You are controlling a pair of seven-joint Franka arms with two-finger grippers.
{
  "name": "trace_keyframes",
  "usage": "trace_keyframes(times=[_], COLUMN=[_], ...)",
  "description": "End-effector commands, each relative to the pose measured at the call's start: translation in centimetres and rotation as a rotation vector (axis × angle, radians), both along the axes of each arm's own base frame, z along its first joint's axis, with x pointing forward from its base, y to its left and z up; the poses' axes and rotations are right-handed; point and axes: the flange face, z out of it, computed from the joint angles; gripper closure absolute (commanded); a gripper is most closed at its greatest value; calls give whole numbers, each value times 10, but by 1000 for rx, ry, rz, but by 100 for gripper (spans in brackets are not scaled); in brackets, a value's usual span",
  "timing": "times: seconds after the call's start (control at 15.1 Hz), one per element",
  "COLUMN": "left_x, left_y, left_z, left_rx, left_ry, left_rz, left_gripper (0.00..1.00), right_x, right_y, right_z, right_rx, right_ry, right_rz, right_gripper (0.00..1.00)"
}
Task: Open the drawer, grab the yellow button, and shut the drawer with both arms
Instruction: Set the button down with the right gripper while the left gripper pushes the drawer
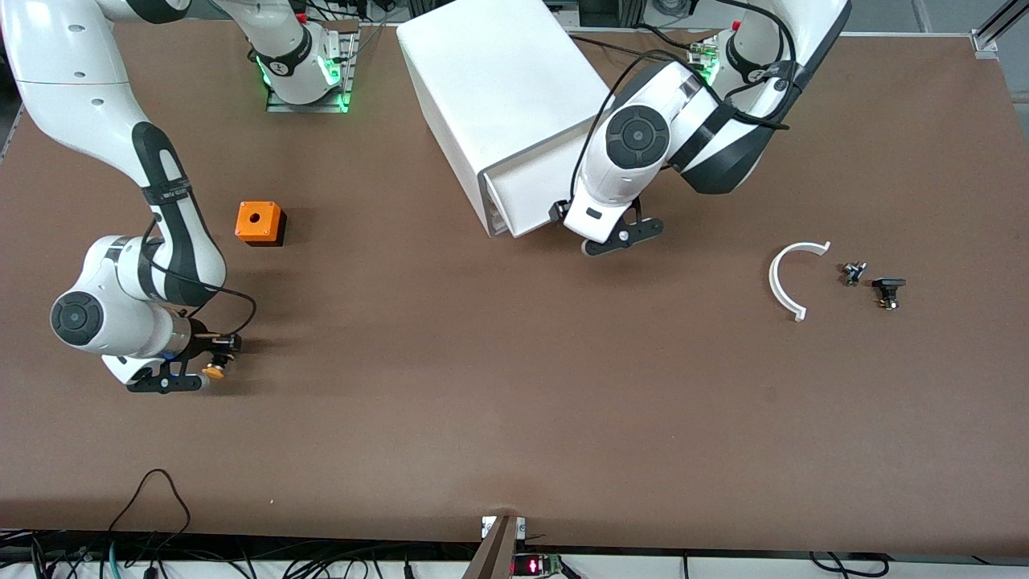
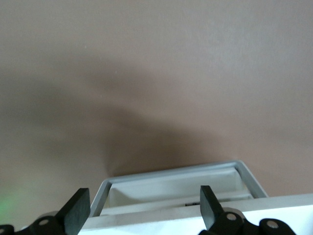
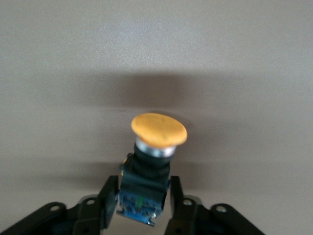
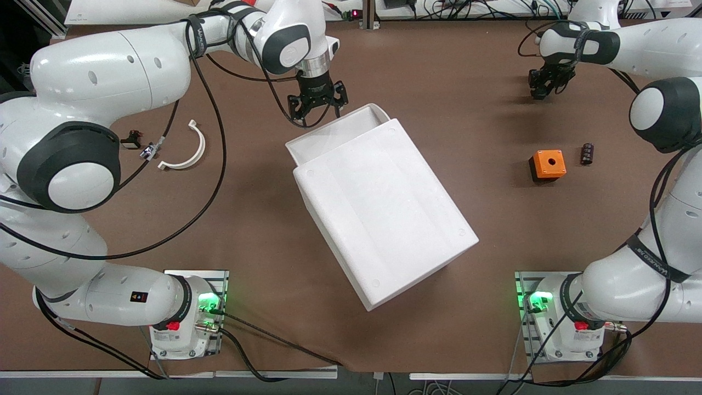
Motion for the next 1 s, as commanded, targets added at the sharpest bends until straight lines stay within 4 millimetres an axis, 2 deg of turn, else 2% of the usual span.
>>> trace_keyframes(times=[0.0,0.13,0.4,0.53,0.73,0.93], left_x=[-22,-29,-42,-47,-57,-65], left_y=[-5,-11,-16,-21,-30,-37], left_z=[9,9,2,2,6,8], left_rx=[-16,-21,-10,-1,-4,-4], left_ry=[62,82,100,103,106,109], left_rz=[13,2,-12,10,-3,-21], left_gripper=[1,1,1,1,1,1], right_x=[2,-1,-11,-18,-33,-51], right_y=[4,11,15,23,31,42], right_z=[30,58,129,167,223,267], right_rx=[12,12,9,14,26,27], right_ry=[-39,-17,-6,-20,-42,-34], right_rz=[13,17,10,21,22,39], right_gripper=[0,0,0,0,0,0])
